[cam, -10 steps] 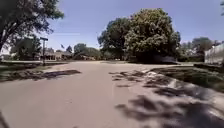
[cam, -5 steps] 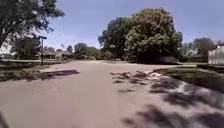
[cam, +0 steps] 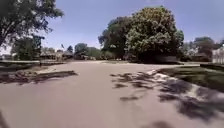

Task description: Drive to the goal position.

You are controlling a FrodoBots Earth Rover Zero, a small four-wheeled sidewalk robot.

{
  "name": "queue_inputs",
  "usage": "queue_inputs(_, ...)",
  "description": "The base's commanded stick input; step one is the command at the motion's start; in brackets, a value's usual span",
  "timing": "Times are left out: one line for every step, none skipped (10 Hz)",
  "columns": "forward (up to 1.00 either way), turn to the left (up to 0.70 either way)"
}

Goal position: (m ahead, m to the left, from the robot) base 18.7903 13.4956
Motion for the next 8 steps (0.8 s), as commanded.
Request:
queue_inputs(0.70, 0.00)
queue_inputs(0.70, 0.00)
queue_inputs(0.70, 0.00)
queue_inputs(0.70, 0.00)
queue_inputs(0.70, 0.00)
queue_inputs(0.70, 0.00)
queue_inputs(0.70, 0.00)
queue_inputs(0.70, 0.00)
